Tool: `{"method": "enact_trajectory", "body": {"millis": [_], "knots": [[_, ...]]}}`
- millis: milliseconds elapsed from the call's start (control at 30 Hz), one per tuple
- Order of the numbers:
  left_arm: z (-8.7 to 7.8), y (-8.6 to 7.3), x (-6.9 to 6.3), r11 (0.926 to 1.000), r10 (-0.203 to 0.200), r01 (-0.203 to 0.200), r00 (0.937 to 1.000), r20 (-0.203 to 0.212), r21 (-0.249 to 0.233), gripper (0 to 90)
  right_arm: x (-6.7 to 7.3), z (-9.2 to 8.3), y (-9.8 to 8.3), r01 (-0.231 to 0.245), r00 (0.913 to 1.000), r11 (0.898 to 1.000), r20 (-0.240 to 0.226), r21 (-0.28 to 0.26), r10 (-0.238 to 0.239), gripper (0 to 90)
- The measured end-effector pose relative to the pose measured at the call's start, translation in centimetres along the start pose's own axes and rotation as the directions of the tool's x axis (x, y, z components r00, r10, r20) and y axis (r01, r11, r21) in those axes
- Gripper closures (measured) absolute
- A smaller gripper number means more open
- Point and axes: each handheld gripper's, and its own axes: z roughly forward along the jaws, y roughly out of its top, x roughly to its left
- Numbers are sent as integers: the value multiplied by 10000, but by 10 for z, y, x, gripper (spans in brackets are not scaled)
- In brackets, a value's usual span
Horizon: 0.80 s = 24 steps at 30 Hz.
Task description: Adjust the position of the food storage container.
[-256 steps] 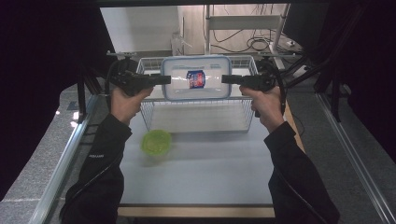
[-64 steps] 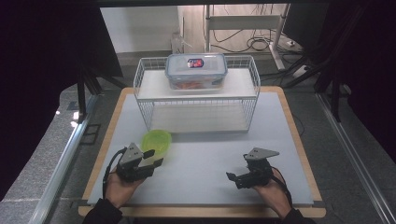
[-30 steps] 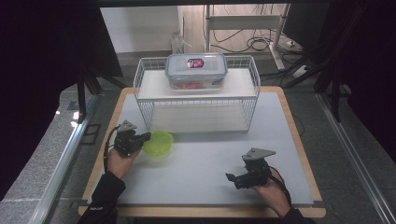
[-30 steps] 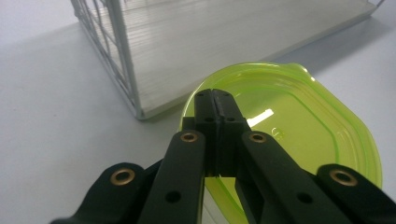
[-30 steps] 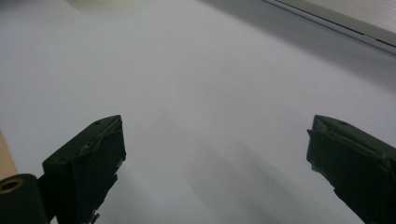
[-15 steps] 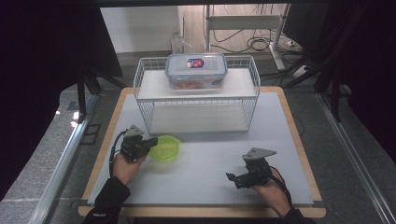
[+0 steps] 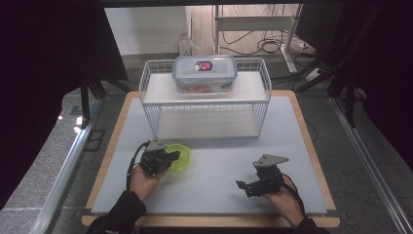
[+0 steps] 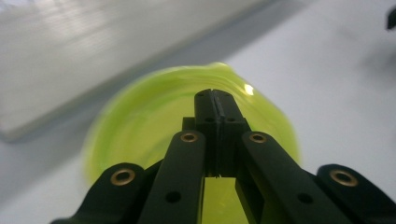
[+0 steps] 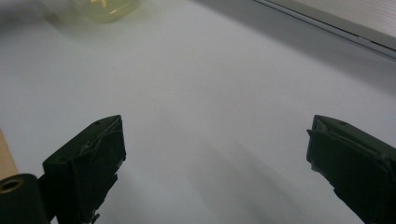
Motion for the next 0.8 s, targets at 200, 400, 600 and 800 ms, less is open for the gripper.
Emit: {"method": "enact_trajectory", "body": {"millis": [200,400,600,800], "knots": [[-15,-1,42,9971,-687,653,9931,-946,-385,900,0,1,0,6,10000,10000,-12,62,-6,44],[-4,-9,59,9939,-1097,1100,9906,-821,-14,900,0,2,0,9,10000,10000,2,90,-9,44],[-1,-10,47,9966,-680,716,9942,-828,411,900,-1,1,0,-3,10000,10000,17,59,3,44],[-2,-13,36,9962,-659,701,9947,-794,508,900,-1,1,0,22,10000,10000,29,88,-22,44]]}}
